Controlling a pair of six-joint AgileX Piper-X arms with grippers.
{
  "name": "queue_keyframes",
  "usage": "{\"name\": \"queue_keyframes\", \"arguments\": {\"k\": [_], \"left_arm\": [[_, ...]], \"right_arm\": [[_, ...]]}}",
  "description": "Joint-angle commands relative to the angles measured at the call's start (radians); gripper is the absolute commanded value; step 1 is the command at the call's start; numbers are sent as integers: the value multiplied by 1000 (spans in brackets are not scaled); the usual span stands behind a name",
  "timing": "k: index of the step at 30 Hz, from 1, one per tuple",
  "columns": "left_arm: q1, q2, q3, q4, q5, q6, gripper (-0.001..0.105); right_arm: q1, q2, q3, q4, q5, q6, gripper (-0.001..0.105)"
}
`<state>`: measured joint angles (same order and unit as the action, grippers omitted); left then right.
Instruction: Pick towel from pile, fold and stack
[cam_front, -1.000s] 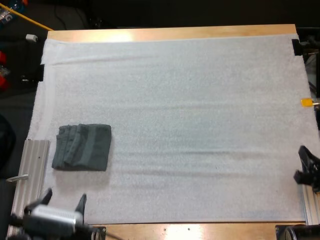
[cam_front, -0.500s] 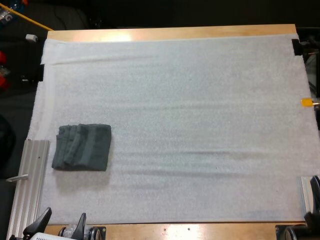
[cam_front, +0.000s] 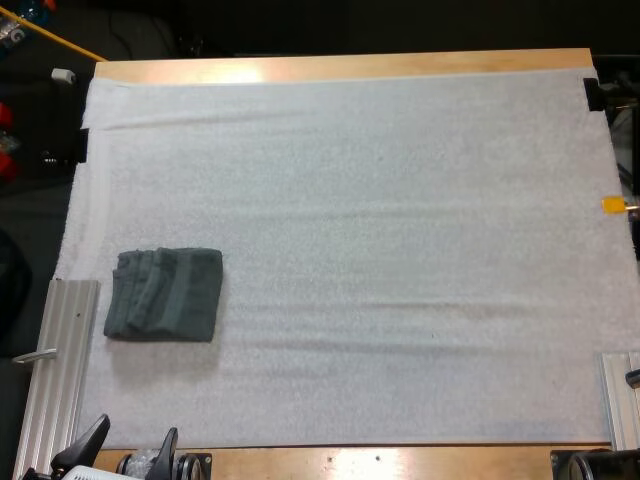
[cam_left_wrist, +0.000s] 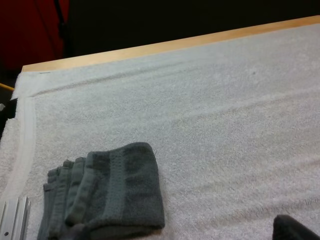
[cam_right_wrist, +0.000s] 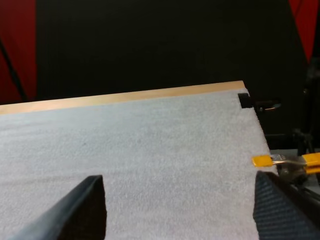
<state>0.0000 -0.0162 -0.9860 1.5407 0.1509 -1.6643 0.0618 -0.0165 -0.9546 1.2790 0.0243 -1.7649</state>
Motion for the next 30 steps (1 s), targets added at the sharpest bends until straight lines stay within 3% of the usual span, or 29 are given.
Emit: {"name": "queue_keyframes", "arguments": {"k": [1,9,17,30], "left_arm": [[-2,-139,-5,29,3,-7,68],[-2,-139,-5,16,3,-7,68],[-2,-139,19,-109,3,-7,68],[-2,-137,240,-337,3,-5,68]], "right_arm": [[-4,-39,5,8,2,-11,62],[-4,-39,42,0,2,-11,62],[-4,-39,87,-159,2,-11,62],[-4,-37,132,-229,2,-21,62]]}}
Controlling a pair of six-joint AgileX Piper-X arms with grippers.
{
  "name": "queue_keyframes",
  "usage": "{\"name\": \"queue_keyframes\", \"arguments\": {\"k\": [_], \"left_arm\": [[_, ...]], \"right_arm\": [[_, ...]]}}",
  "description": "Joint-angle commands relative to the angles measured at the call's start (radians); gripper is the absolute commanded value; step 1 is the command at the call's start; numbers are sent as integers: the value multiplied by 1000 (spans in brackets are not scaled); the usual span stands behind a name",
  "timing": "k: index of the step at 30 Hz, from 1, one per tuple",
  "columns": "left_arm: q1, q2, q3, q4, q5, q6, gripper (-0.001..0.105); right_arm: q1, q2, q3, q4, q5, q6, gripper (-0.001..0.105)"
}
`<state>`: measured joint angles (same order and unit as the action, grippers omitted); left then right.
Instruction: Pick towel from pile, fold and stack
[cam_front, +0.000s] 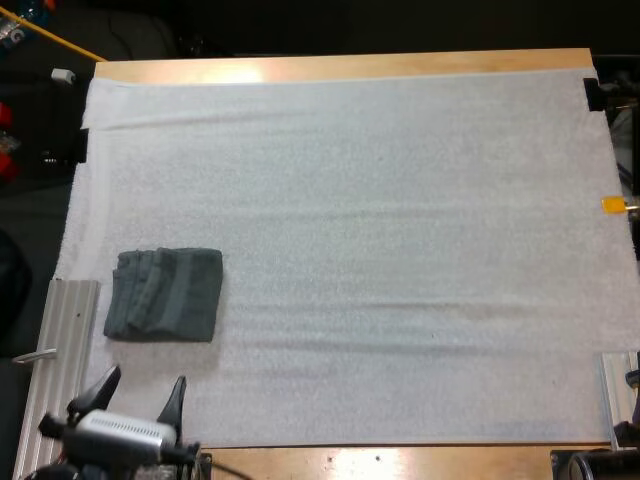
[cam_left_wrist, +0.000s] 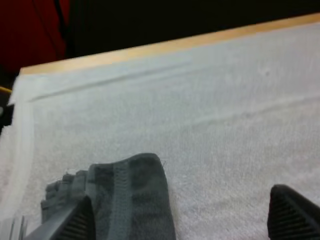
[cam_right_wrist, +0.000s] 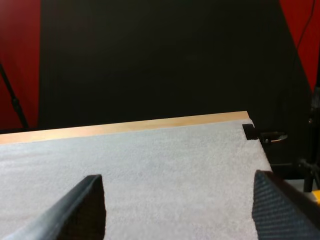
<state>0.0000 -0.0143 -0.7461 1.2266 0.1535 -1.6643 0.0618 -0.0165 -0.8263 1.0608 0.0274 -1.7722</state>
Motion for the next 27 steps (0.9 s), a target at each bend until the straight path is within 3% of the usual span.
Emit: {"name": "queue_keyframes", "arguments": {"k": [1,9,27], "left_arm": [[-2,-138,27,-67,0,-5,68],[-2,-135,146,-265,0,-5,68],[-2,-133,241,-229,0,-7,68]], "right_arm": [[-4,-37,15,-12,-1,-21,62],[-4,-37,115,-12,-1,-24,62],[-4,-37,280,-2,-1,-20,62]]}}
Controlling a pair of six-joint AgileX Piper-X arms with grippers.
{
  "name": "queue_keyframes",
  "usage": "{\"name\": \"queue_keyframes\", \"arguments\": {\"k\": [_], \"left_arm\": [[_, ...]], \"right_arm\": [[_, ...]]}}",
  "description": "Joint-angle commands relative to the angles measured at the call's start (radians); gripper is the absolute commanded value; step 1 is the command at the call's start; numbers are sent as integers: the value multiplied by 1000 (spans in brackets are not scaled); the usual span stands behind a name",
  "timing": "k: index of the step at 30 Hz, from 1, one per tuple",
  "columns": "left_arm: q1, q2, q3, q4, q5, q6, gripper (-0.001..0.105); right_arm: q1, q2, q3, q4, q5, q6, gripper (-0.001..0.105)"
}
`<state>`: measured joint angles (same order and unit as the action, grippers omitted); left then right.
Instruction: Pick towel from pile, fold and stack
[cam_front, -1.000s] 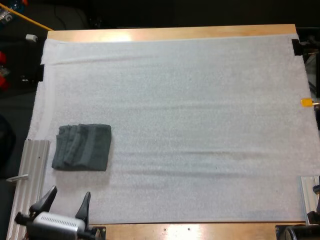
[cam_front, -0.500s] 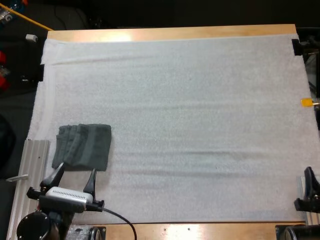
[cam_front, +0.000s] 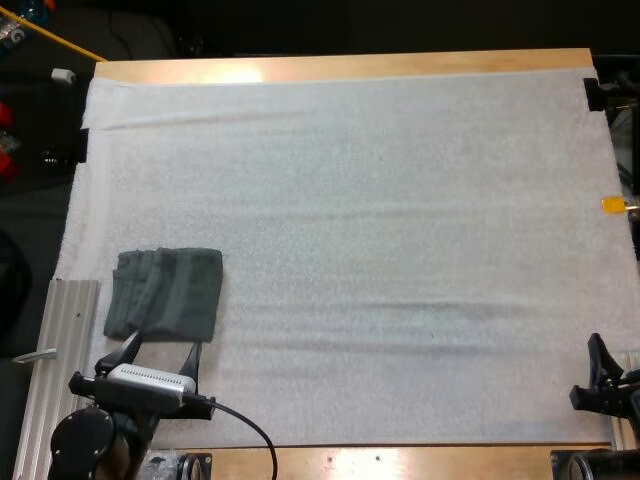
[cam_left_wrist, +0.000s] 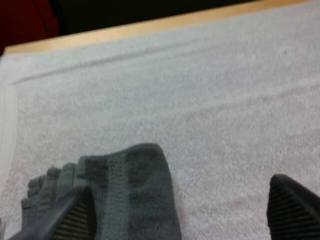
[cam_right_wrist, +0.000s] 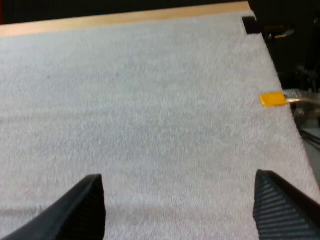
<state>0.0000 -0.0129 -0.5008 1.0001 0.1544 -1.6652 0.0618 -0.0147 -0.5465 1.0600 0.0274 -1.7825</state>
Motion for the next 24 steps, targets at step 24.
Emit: {"name": "queue_keyframes", "arguments": {"k": [24], "left_arm": [[-12,-135,-4,-4,-1,-4,68]], "right_arm": [[-4,-38,5,-1,-1,-9,62]]}}
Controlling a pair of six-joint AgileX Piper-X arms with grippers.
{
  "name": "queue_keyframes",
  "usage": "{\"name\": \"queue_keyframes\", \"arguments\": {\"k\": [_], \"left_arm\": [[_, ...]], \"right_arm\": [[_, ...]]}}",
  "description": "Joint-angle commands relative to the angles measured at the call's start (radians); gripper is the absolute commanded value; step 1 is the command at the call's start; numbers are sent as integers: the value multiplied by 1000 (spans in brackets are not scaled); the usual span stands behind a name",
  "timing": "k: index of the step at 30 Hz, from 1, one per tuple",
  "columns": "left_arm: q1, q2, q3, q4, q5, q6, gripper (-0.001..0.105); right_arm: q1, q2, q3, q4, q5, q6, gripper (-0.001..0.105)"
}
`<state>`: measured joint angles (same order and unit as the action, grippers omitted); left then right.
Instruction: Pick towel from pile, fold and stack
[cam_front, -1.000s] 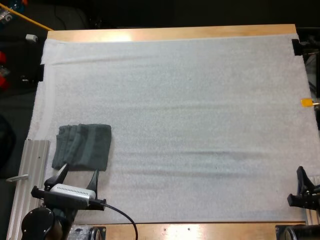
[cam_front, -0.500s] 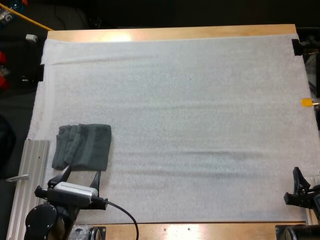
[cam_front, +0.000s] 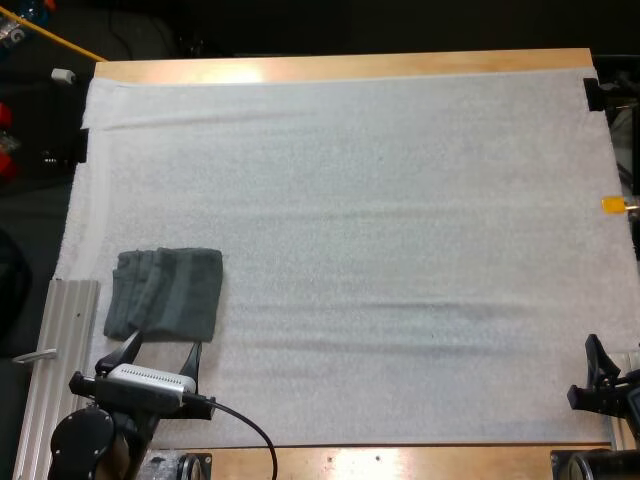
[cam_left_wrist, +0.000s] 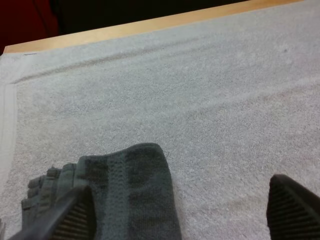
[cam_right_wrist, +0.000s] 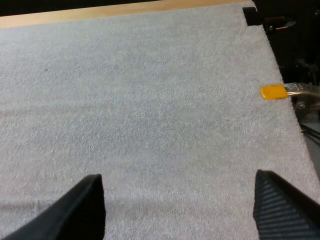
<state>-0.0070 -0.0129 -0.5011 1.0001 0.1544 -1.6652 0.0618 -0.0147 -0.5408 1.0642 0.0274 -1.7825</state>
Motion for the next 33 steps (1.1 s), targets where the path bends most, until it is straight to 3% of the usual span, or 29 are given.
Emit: {"name": "queue_keyframes", "arguments": {"k": [1,7,33], "left_arm": [[-11,-135,-4,-4,-1,-4,68],[-54,-135,-4,-4,-1,-4,68],[-54,-135,-4,-4,-1,-4,68]], "right_arm": [[-4,-38,-1,-5,-1,-9,62],[-4,-38,-1,-5,-1,-9,62],[-4,-38,-1,-5,-1,-9,62]]}}
